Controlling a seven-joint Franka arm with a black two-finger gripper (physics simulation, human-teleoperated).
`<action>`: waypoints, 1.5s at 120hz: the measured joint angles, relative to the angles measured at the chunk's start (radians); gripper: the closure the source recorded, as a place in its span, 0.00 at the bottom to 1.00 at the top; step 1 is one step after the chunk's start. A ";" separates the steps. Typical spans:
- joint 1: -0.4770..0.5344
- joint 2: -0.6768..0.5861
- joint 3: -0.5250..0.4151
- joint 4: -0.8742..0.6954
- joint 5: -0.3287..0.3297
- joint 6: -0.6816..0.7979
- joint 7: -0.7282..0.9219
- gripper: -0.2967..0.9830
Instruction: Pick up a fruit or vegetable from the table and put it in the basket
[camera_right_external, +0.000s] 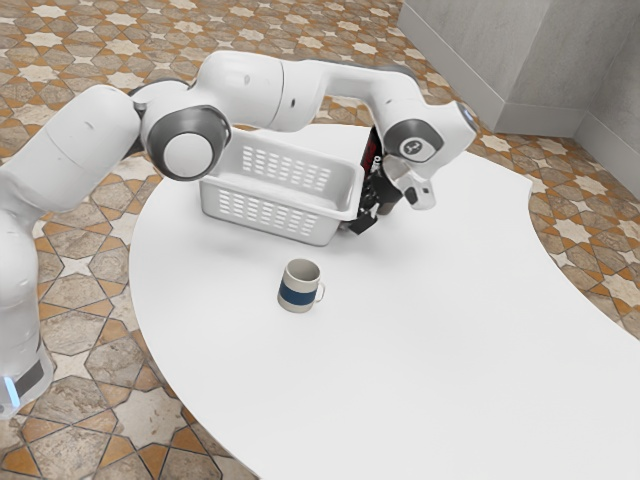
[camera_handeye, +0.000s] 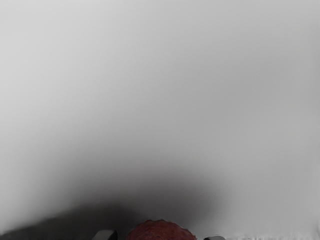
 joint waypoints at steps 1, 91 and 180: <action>-0.001 -0.001 0.000 0.000 0.000 -0.002 0.000 0.68; -0.101 -0.006 -0.057 0.101 -0.074 -0.034 -0.008 0.65; 0.068 -0.235 -0.026 0.077 -0.068 -0.231 -0.001 0.65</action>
